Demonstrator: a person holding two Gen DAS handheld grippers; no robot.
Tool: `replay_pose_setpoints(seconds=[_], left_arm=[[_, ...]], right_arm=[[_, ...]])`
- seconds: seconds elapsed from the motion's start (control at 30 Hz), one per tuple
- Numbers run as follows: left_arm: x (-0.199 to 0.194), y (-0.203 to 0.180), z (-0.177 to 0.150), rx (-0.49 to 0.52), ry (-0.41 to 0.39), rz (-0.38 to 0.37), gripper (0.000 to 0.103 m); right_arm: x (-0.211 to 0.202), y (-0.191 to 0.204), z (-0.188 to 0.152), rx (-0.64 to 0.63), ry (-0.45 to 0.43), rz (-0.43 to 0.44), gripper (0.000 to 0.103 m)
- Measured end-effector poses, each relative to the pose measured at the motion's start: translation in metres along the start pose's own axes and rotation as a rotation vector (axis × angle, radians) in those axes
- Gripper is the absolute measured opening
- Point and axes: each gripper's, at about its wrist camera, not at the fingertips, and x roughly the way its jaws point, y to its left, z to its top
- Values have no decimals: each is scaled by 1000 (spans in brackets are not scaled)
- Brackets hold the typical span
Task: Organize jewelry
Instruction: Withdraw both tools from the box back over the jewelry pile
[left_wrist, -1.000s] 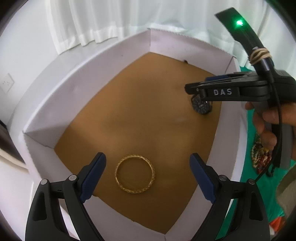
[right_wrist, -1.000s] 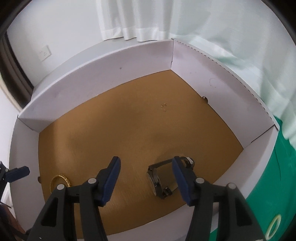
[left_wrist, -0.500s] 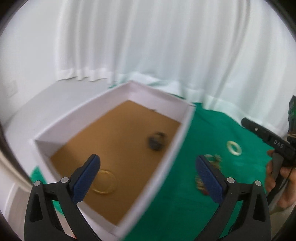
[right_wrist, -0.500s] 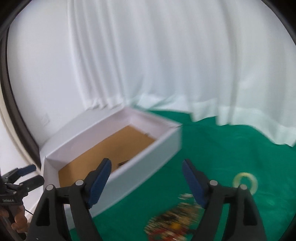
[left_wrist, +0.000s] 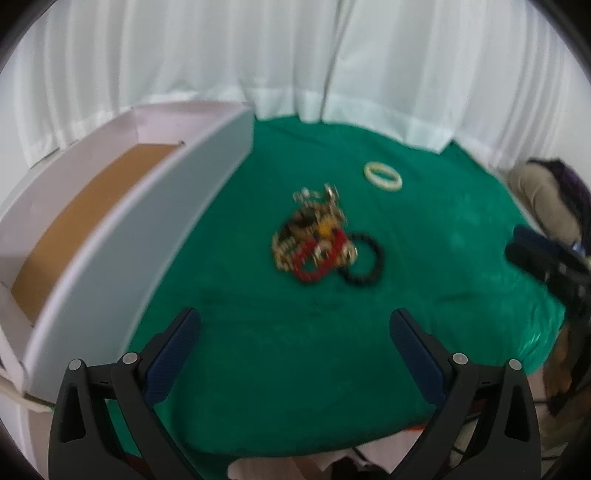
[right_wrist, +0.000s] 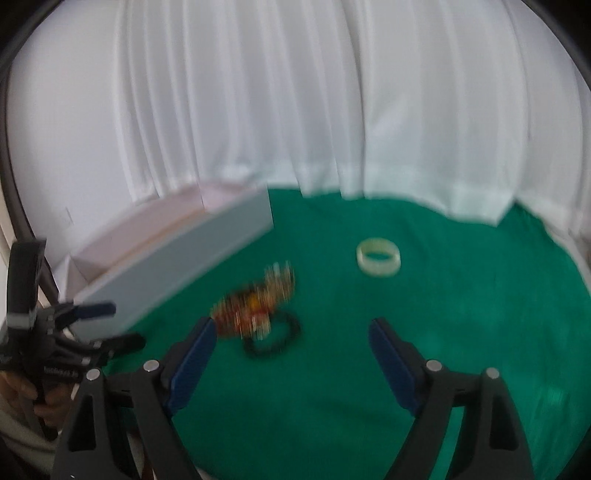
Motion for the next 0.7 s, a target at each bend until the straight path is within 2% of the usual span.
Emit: replay_pose_setpoints(seconds=[0.13,0.2,0.33,0.53,0.7], left_arm=[[1,-17,-11,68,10,-9,102],[-3,-24,-12,103,-1,5,102],[-3,-25,-16,105,-3,6,102],[10,-14,-19,73,38,35,102],[19,-14,-21,74,67,42,102]], right_arm=[[16,9,-41,14,110,13,86],[17,11,-53,12,134,19,86],[25,17,-56,39,181,38,86],[26,34,-62,-63,195,-11,86],[32,33,-71,-28,222,18,86]])
